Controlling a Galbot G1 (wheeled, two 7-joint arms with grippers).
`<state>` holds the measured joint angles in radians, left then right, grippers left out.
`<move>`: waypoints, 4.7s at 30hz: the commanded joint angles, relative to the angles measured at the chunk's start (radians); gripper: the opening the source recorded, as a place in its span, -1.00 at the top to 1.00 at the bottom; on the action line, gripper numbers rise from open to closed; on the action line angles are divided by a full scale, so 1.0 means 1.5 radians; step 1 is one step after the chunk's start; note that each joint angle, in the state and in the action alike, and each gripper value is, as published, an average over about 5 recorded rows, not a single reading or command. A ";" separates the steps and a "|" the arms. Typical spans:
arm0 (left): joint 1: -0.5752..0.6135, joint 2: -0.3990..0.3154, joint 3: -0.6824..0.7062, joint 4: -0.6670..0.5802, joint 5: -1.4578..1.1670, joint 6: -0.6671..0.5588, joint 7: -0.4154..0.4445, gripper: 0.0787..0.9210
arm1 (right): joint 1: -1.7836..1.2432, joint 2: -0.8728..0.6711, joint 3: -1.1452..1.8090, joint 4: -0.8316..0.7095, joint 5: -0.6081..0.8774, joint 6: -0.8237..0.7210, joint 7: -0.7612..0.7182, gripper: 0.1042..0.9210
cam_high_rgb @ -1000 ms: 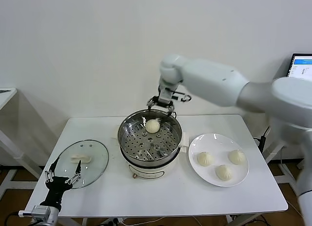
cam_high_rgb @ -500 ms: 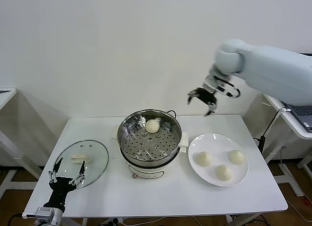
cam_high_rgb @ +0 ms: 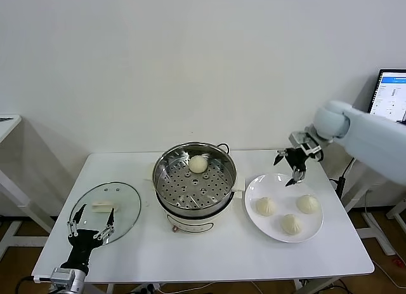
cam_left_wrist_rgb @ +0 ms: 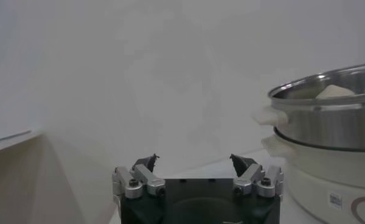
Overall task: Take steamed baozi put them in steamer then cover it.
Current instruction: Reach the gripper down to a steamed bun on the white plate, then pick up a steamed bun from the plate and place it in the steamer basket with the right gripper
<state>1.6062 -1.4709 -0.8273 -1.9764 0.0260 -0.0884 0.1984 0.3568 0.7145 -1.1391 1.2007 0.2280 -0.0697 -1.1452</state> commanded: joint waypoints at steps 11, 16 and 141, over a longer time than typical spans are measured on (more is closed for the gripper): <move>-0.008 0.001 0.001 0.012 0.000 -0.001 0.002 -0.77 | -0.119 0.030 0.060 -0.039 -0.006 -0.079 0.041 -0.76; -0.008 0.000 0.000 0.015 0.000 -0.002 0.002 -0.77 | -0.132 0.042 0.060 -0.038 -0.010 -0.086 0.046 -0.76; -0.014 0.007 -0.026 0.008 -0.013 -0.001 0.008 -0.77 | 0.153 0.480 -0.196 -0.127 0.310 -0.251 0.095 -0.45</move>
<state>1.5861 -1.4613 -0.8652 -1.9653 0.0070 -0.0909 0.2094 0.6500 1.3996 -1.4559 1.1031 0.7309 -0.4410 -0.9949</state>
